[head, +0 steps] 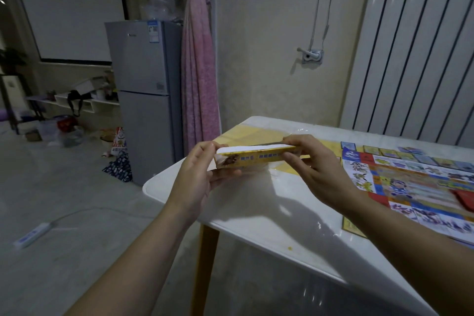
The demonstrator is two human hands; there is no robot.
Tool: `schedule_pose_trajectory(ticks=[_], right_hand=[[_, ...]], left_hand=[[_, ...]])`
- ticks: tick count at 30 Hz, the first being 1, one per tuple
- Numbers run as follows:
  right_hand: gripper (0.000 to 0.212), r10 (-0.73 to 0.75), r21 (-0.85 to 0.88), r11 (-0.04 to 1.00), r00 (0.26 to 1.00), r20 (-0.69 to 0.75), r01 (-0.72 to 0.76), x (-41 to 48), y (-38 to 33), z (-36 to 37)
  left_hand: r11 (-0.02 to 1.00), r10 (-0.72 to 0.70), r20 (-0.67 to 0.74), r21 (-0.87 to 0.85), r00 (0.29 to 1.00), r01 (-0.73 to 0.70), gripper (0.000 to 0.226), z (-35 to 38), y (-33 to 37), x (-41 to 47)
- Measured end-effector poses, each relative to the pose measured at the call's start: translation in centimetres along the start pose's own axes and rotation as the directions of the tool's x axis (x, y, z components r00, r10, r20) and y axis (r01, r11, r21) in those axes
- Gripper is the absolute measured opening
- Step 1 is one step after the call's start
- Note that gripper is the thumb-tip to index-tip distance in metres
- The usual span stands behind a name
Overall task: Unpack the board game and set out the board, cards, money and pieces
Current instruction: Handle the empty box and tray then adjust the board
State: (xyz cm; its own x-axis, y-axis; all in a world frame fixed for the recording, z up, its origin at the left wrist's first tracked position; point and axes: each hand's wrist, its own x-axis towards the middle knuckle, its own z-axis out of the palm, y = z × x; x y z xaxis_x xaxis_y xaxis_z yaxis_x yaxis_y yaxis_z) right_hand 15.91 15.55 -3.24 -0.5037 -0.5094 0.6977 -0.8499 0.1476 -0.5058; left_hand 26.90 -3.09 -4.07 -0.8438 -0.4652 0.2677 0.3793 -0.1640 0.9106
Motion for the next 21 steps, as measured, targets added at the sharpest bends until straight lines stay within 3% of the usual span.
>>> schedule_pose_trajectory(ticks=[3, 7, 15, 21], right_hand=[[0.018, 0.008, -0.002, 1.0, 0.999, 0.038, -0.008, -0.2, 0.3, -0.1], [0.026, 0.038, 0.014, 0.999, 0.997, 0.073, -0.039, -0.6, 0.5, -0.1], [0.034, 0.079, -0.004, 0.997, 0.992, 0.1, -0.079, -0.8, 0.7, -0.2], [0.02, 0.098, 0.053, 0.993, 0.982, 0.161, -0.108, -0.7, 0.7, -0.8]], left_hand=[[0.985, 0.112, 0.039, 0.13, 0.993, -0.116, 0.025, -0.2, -0.5, -0.5], [0.917, 0.195, 0.077, 0.339, 0.978, -0.21, 0.04, -0.3, -1.3, -1.1], [0.914, 0.209, 0.135, 0.325, 0.968, -0.243, 0.046, -1.2, -2.1, -1.1], [0.926, 0.244, 0.106, 0.269, 0.964, -0.264, 0.022, -1.5, -2.1, -0.8]])
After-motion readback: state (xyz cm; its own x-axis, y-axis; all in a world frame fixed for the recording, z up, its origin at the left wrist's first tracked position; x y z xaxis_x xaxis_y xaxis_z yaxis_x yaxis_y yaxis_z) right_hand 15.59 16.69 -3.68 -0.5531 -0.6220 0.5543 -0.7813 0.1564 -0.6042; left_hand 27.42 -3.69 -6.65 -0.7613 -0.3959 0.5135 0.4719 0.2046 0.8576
